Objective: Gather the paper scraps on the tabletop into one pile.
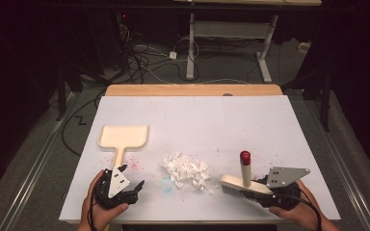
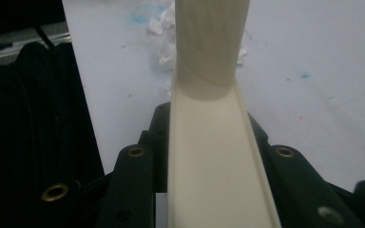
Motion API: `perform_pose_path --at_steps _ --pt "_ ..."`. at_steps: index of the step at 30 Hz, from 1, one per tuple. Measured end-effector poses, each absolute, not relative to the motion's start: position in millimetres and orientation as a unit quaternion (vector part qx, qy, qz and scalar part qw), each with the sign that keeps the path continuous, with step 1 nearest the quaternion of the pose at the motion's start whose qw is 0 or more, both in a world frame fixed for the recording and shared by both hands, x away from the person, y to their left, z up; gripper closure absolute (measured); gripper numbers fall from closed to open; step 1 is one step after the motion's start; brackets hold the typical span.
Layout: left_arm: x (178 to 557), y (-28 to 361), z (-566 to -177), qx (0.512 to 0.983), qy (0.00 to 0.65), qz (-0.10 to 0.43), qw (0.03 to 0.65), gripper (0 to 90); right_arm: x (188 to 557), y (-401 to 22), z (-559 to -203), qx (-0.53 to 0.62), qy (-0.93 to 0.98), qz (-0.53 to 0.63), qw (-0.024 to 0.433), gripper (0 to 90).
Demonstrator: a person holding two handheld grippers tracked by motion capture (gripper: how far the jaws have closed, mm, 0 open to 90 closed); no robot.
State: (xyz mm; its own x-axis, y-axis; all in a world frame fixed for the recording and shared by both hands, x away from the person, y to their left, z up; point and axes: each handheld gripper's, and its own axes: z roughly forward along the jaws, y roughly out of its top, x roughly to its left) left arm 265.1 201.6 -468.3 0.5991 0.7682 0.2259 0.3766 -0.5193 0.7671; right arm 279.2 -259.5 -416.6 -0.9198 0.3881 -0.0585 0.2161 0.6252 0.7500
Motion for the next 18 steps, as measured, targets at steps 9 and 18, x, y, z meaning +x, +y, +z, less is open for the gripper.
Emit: perform_pose_path --at_steps 9,18 --pt "267.6 199.7 -469.0 0.827 0.344 0.280 0.346 22.6 293.8 -220.1 -432.5 0.159 0.894 0.407 0.101 68.1" --pt "266.9 201.6 -469.4 0.826 0.343 0.279 0.348 22.6 321.7 -173.6 -430.7 0.151 0.886 0.423 0.114 68.1"
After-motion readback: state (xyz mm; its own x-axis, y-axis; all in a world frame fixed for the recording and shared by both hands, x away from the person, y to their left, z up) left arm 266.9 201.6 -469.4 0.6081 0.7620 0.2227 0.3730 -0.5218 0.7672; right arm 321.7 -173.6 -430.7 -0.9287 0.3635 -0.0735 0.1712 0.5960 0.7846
